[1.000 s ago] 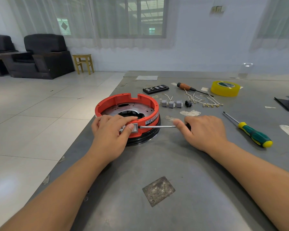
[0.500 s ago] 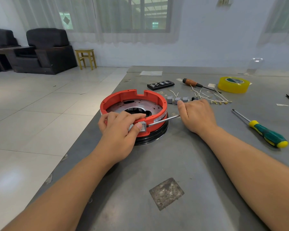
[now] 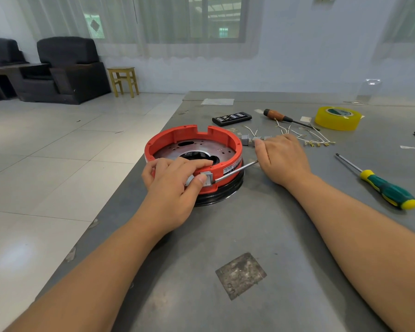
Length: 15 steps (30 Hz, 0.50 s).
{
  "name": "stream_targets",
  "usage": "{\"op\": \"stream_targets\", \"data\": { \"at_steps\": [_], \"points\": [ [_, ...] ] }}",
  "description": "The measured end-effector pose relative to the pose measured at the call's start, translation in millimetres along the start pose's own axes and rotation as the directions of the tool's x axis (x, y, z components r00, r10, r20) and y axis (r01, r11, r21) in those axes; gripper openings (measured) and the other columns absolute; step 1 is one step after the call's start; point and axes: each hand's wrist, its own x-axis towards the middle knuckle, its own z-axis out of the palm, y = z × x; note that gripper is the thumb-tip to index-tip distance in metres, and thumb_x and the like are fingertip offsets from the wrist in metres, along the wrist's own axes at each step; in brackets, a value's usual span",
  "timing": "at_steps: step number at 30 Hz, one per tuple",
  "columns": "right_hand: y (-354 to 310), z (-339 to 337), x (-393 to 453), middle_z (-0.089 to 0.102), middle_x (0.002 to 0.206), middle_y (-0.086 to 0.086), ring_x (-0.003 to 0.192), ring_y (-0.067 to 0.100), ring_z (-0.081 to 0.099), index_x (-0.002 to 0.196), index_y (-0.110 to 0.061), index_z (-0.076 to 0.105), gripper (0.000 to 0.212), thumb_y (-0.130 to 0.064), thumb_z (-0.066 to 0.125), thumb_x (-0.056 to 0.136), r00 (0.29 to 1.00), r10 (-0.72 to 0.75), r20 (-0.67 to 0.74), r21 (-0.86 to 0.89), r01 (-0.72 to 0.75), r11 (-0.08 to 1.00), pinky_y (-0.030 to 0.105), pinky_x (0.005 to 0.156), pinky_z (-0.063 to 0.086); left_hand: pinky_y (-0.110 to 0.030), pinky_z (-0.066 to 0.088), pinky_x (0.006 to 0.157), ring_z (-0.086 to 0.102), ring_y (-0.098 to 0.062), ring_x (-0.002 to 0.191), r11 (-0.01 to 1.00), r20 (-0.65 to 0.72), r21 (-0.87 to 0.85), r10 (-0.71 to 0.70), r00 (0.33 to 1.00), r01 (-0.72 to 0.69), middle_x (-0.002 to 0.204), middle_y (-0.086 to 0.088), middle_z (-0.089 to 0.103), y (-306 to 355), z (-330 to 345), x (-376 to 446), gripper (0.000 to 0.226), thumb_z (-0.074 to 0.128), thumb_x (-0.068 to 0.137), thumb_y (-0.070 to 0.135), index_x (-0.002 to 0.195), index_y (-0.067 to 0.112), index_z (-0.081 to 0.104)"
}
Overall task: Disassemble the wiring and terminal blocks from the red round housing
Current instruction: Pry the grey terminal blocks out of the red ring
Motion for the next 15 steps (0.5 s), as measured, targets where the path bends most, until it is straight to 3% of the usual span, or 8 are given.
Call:
{"op": "stream_targets", "data": {
  "at_steps": [3, 6, 9, 15],
  "points": [
    [3, -8, -9, 0.062, 0.064, 0.003, 0.069, 0.029, 0.059, 0.062, -0.023, 0.046, 0.049, -0.037, 0.027, 0.105, 0.999, 0.005, -0.045, -0.031, -0.006, 0.999, 0.041, 0.083, 0.041, -0.029, 0.007, 0.111, 0.028, 0.004, 0.123, 1.000, -0.036, -0.026, 0.009, 0.999, -0.010, 0.113, 0.038, 0.052, -2, 1, -2, 0.032, 0.041, 0.101, 0.046, 0.127, 0.060, 0.053],
    [6, -16, -20, 0.050, 0.057, -0.003, 0.064, 0.028, 0.056, 0.057, -0.023, 0.042, 0.052, -0.038, 0.028, 0.105, 0.998, 0.025, -0.051, -0.051, -0.028, 0.998, 0.039, 0.078, 0.037, -0.026, 0.005, 0.108, 0.024, 0.014, 0.118, 0.998, -0.045, -0.057, -0.002, 0.999, 0.000, 0.108, 0.041, 0.049, -4, 2, -2, 0.032, 0.044, 0.100, 0.046, 0.128, 0.061, 0.046],
    [8, -23, -32, 0.053, 0.056, -0.001, 0.063, 0.029, 0.056, 0.056, -0.020, 0.045, 0.057, -0.040, 0.024, 0.105, 0.998, 0.062, -0.006, -0.095, -0.063, 0.993, 0.039, 0.076, 0.035, -0.028, 0.004, 0.110, 0.027, 0.005, 0.120, 0.999, -0.045, -0.053, -0.011, 0.999, 0.009, 0.109, 0.037, 0.050, -5, 3, -2, 0.027, 0.043, 0.100, 0.047, 0.121, 0.063, 0.045],
    [11, -29, -49, 0.058, 0.060, 0.001, 0.063, 0.027, 0.055, 0.057, -0.021, 0.049, 0.061, -0.045, 0.023, 0.108, 0.979, 0.164, 0.118, -0.153, -0.145, 0.978, 0.039, 0.077, 0.039, -0.032, 0.007, 0.113, 0.032, 0.002, 0.122, 0.997, -0.066, -0.082, -0.013, 0.998, 0.008, 0.109, 0.039, 0.054, -5, 1, -3, 0.023, 0.047, 0.098, 0.048, 0.117, 0.060, 0.052]
  ]
}}
